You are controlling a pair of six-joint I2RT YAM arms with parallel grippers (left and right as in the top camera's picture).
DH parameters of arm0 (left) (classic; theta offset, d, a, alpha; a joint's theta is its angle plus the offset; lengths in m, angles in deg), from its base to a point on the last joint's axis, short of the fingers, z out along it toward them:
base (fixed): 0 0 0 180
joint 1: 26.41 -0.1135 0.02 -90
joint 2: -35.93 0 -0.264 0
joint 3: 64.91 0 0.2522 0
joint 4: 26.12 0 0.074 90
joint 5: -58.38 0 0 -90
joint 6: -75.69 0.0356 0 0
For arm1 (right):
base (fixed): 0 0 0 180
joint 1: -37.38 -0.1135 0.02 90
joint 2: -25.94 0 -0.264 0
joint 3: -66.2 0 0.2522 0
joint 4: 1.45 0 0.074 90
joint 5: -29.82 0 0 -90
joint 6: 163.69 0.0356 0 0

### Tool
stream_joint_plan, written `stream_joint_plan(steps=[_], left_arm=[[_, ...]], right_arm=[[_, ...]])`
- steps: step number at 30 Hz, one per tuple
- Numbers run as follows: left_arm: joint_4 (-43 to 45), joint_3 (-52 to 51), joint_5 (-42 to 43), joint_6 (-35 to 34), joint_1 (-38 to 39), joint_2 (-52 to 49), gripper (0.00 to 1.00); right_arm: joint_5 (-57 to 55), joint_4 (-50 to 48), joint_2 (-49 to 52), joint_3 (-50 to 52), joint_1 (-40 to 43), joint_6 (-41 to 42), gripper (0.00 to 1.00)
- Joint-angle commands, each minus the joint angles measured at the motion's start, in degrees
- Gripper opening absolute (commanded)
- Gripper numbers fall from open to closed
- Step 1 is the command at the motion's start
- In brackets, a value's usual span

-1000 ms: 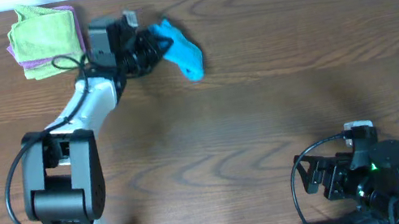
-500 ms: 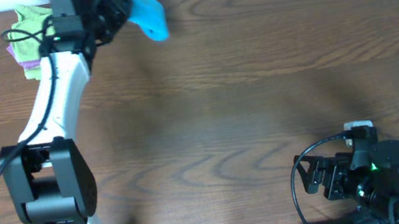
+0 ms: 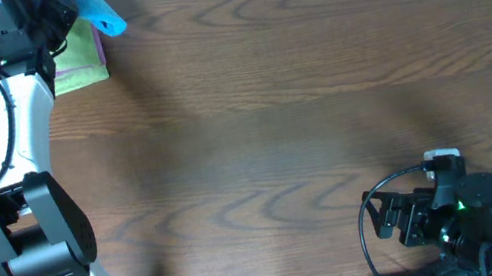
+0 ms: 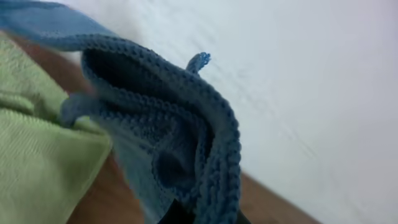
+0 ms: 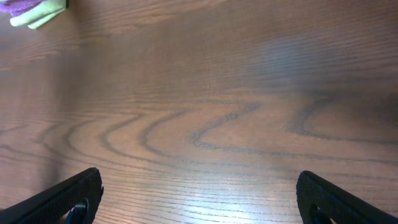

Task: Fold the cloth
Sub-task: 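Lift and carry the blue cloth to the green cloth stack at top left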

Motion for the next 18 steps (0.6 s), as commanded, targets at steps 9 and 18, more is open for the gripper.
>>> stream_joint_plan(steps=[9,18], left_arm=[[3.7,2.1,-2.7,3.0,-0.2,-4.7,0.06],[4.7,6.0,-1.6,3.0,-2.2,-9.5,0.06]], right_arm=[[0.2,-0.1,-0.1,0.2,0.5,0.6,0.99],[0.2,-0.1,-0.1,0.2,0.5,0.6,0.99]])
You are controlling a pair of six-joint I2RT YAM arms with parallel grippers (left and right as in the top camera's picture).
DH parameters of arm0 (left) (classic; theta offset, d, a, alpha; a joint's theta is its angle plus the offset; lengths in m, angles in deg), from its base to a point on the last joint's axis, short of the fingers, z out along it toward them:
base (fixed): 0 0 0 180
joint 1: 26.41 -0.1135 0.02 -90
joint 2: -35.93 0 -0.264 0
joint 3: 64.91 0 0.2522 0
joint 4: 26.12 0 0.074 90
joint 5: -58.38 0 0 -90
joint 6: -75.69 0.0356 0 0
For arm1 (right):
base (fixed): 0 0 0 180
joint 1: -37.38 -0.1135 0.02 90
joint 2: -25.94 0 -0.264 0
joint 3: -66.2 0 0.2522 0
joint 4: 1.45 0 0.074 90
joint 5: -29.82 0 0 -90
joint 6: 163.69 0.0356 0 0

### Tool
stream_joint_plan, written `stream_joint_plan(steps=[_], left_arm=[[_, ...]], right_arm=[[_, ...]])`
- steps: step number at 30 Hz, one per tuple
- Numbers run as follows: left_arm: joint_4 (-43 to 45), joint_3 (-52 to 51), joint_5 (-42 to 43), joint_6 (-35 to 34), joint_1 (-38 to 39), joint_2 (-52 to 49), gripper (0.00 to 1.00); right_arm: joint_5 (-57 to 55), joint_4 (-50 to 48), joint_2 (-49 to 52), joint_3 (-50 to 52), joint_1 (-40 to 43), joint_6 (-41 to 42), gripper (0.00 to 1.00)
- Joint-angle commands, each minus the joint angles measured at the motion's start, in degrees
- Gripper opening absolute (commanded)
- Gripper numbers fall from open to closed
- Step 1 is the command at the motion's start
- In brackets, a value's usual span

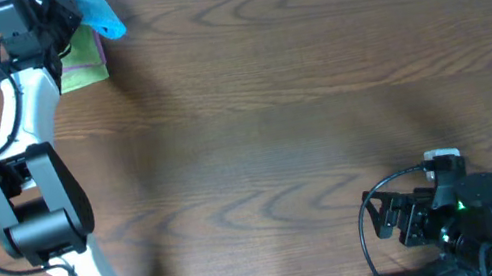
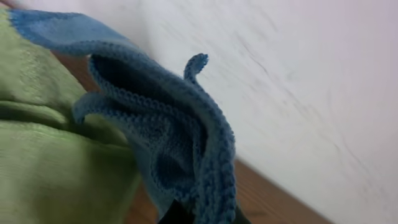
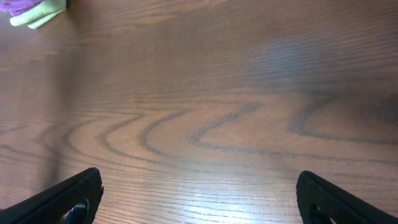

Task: Fold the cloth
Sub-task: 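Lift and carry the blue cloth to the green cloth stack at top left, then lower the blue cloth onto the stack and release it with the left gripper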

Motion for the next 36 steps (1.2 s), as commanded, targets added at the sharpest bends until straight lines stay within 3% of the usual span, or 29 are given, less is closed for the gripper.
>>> stream_joint_plan(steps=[1,24,36], left_arm=[[0.5,2.7,0.2,1.2,-1.2,0.1,0.06],[-7.9,2.7,1.9,4.6,-6.5,0.1,0.06],[-16.2,2.7,-4.0,10.5,-8.5,0.1,0.06]], right_arm=[[0.2,-0.1,-0.1,0.2,0.5,0.6,0.99],[0.2,-0.1,-0.1,0.2,0.5,0.6,0.99],[0.2,-0.1,-0.1,0.2,0.5,0.6,0.99]])
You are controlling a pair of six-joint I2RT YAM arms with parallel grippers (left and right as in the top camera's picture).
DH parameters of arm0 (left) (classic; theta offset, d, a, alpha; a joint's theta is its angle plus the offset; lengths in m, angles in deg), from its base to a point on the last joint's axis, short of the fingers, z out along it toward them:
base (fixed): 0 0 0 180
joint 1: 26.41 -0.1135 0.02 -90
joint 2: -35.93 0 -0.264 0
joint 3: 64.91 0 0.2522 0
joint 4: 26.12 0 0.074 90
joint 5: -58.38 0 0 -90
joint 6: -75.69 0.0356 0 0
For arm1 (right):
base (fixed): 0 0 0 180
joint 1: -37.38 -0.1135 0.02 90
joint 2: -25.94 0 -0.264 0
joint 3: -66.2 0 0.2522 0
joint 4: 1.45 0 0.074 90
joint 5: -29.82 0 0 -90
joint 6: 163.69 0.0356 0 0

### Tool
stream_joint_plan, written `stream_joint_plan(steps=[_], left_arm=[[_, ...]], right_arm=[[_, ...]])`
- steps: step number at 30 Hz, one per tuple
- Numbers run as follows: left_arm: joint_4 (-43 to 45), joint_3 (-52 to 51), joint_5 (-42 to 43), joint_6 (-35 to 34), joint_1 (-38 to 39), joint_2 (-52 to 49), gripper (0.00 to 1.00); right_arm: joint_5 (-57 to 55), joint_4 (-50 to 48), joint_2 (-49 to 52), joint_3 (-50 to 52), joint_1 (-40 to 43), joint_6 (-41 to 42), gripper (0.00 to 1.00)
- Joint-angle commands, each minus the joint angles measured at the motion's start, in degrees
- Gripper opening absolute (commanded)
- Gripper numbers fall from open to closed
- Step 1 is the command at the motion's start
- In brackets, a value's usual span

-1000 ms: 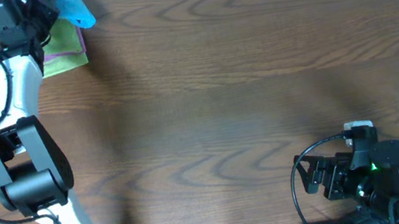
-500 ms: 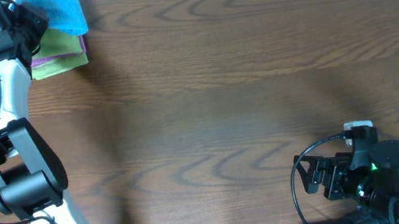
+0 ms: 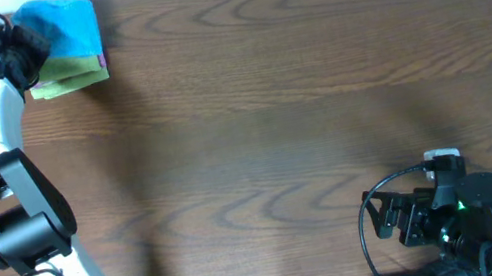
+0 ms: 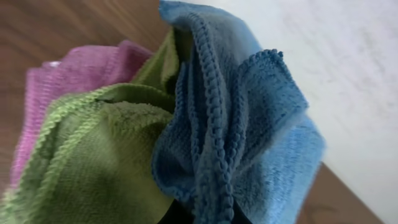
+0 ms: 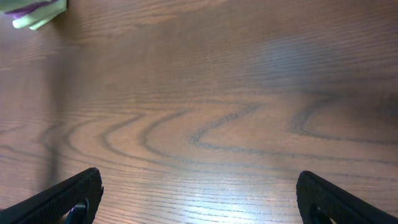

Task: Fold the cloth
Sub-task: 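Lower the blue cloth onto the stack and release it with the left gripper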

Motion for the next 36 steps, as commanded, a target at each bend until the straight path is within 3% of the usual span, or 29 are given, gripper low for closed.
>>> stream_joint_plan(steps=[1,11,15,18,22,25,29,36], left_arm=[[-1.1,1.7,-3.8,3.0,-0.5,0.2,0.06],[-3.6,1.6,-8.4,5.1,-0.7,0.2,0.06],[-3.6,1.6,-8.9,5.1,-0.7,0.2,0.18],[-3.6,1.6,-8.9,5.1,-0.7,0.2,0.41],[-3.5,1.5,-8.9,5.1,-0.7,0.2,0.53],[-3.5,1.6,-8.9,5.2,-0.8,0.2,0.77],[-3.5,1.6,-8.7,5.1,-1.1,0.2,0.98],[-4.4,1.6,-8.6,5.1,-2.0,0.5,0.96]], right_arm=[[0.2,-0.1,-0.1,0.2,0.5,0.6,0.99],[0.2,-0.1,-0.1,0.2,0.5,0.6,0.99],[0.2,-0.1,-0.1,0.2,0.5,0.6,0.99],[0.2,-0.1,-0.1,0.2,0.5,0.6,0.99],[0.2,-0.1,-0.1,0.2,0.5,0.6,0.99],[0.2,-0.1,-0.1,0.2,0.5,0.6,0.99],[0.2,-0.1,-0.1,0.2,0.5,0.6,0.99],[0.2,-0.1,-0.1,0.2,0.5,0.6,0.99]])
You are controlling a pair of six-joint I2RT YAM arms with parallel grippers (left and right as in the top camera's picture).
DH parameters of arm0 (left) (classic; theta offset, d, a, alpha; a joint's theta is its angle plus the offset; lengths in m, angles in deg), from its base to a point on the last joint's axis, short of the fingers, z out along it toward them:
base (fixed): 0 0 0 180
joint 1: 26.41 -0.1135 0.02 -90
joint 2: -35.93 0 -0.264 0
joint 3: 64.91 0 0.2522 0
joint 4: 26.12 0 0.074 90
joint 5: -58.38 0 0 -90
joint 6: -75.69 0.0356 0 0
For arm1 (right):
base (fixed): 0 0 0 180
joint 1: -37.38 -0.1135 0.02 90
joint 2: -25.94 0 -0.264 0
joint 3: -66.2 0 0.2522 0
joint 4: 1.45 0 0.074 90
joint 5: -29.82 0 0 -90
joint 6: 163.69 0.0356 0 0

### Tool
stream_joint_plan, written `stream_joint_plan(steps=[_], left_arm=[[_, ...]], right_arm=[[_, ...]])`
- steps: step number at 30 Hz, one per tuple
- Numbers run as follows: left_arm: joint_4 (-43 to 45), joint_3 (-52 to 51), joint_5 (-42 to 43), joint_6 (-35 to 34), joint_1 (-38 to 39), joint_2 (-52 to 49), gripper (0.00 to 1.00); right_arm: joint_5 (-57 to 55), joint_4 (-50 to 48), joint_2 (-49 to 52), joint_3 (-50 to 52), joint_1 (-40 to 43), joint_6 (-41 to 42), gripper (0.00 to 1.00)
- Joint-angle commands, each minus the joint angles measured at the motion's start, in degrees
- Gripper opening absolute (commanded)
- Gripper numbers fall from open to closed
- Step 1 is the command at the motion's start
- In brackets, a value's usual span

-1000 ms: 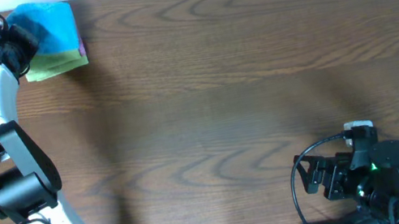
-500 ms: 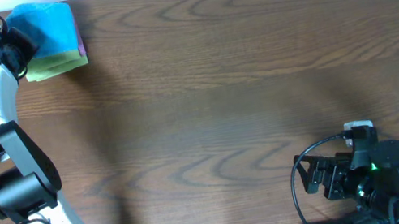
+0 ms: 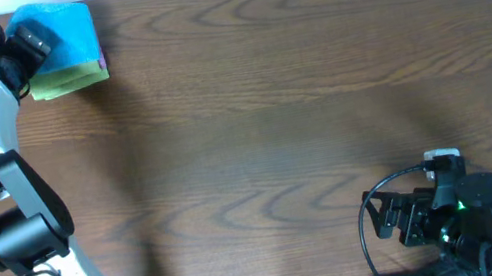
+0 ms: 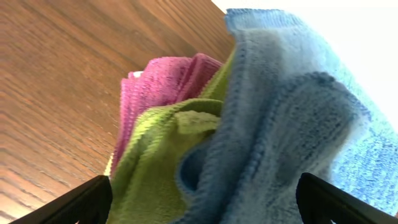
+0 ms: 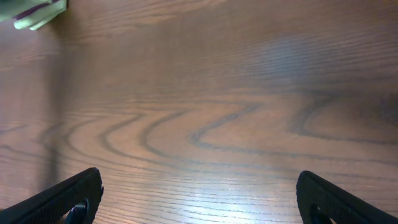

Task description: Fold the cloth

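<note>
A folded blue cloth [image 3: 65,30] lies on top of a green cloth [image 3: 68,81] and a pink cloth [image 4: 155,84] at the table's far left corner. In the left wrist view the blue cloth [image 4: 292,130] fills the right half, with the green cloth [image 4: 155,168] below it. My left gripper [image 3: 28,42] stands open at the pile's left side, its fingertips [image 4: 81,202] spread wide, the cloths lying between them. My right gripper [image 5: 199,199] is open above bare wood near the front right.
The brown wooden table [image 3: 303,118] runs across the whole overhead view, with a white wall strip along its far edge. The right arm's base [image 3: 462,212] and cables sit at the front right. A black rail lines the front edge.
My left gripper has opened and let go of the blue cloth, which now rests on the pile. The right arm has not moved.
My left gripper held the bunched blue cloth above the green cloth at the far left corner. Later it had shifted left with the blue cloth spread over the pile, still shut on it. Now the jaws are open and the cloth lies on the stack.
</note>
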Motion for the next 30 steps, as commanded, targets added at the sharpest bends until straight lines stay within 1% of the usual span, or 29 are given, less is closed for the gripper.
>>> stream_joint_plan(steps=[1,7,18,21,27,30], left_arm=[[-1.1,1.6,-0.4,0.7,-0.8,0.7,0.96],[-4.3,1.6,-0.4,2.2,-1.7,4.2,0.95],[-15.7,1.6,-0.5,2.4,-0.5,15.4,0.95],[-20.2,1.6,-0.7,2.4,-0.1,16.8,0.95],[-35.9,1.6,-0.4,2.4,1.0,17.3,0.96],[-40.9,1.6,0.3,2.4,2.2,17.4,0.96]], right_arm=[[0.2,-0.1,-0.1,0.2,0.5,0.6,0.99],[0.2,-0.1,-0.1,0.2,0.5,0.6,0.99],[0.2,-0.1,-0.1,0.2,0.5,0.6,0.99],[0.2,-0.1,-0.1,0.2,0.5,0.6,0.99],[0.2,-0.1,-0.1,0.2,0.5,0.6,0.99],[0.2,-0.1,-0.1,0.2,0.5,0.6,0.99]])
